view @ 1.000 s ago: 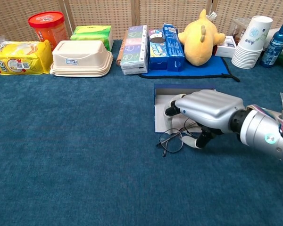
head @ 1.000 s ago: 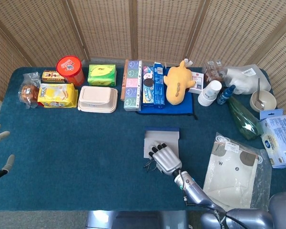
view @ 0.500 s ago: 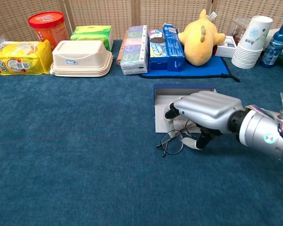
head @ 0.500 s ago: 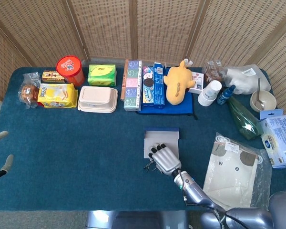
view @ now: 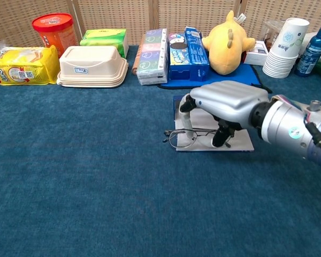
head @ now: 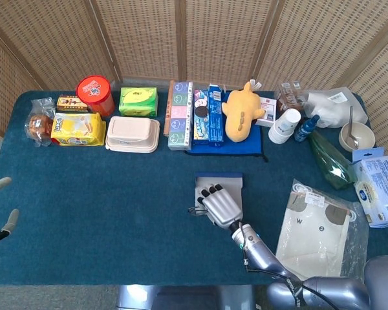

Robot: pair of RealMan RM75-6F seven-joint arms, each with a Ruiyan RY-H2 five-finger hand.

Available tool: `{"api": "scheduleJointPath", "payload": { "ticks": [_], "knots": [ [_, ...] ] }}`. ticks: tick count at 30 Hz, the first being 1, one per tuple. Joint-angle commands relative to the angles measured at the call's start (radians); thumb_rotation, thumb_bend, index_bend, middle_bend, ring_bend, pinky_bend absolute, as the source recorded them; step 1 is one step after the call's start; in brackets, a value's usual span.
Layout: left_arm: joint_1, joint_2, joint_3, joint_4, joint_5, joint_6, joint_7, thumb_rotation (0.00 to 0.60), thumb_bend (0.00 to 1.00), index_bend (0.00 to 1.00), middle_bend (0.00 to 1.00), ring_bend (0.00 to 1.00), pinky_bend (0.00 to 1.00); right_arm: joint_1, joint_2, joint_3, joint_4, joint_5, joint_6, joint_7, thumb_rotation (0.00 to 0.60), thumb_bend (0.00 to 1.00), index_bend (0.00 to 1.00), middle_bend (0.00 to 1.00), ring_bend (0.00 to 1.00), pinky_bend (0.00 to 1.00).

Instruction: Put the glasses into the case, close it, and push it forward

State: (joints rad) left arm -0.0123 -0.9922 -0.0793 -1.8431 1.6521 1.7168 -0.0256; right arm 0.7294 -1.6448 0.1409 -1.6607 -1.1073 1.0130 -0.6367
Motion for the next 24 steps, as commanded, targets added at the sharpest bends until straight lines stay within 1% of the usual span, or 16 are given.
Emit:
{"api": "scheduleJointPath", "payload": {
  "ticks": [1,18,21,24],
  "knots": [
    [-0.001,-0.001,0.000,0.001,0.002,0.000,-0.001,0.600,0.33,0.21,0.10,0.00,0.00,0.009,0.002,0.010,0.002,0.009,0.002,-0.006,0.600,0.35,0.52,0.27,0.20,0.23],
    [0.005,0.005,-0.001,0.000,0.010,0.013,0.002,0.600,0.33,0.21,0.09,0.00,0.00,0.066,-0.003,0.065,0.157,0.061,-0.036,0.042,0.600,0.33,0.52,0.28,0.20,0.23],
    [0.005,0.005,-0.001,-0.001,0.013,0.015,0.003,0.600,0.33,0.21,0.09,0.00,0.00,0.069,0.001,0.070,0.167,0.061,-0.035,0.054,0.600,0.33,0.52,0.28,0.20,0.23],
    [0.006,0.005,-0.001,-0.003,0.019,0.019,0.004,0.600,0.33,0.21,0.09,0.00,0.00,0.070,0.010,0.075,0.154,0.054,-0.020,0.053,0.600,0.34,0.48,0.27,0.20,0.23]
  ]
}}
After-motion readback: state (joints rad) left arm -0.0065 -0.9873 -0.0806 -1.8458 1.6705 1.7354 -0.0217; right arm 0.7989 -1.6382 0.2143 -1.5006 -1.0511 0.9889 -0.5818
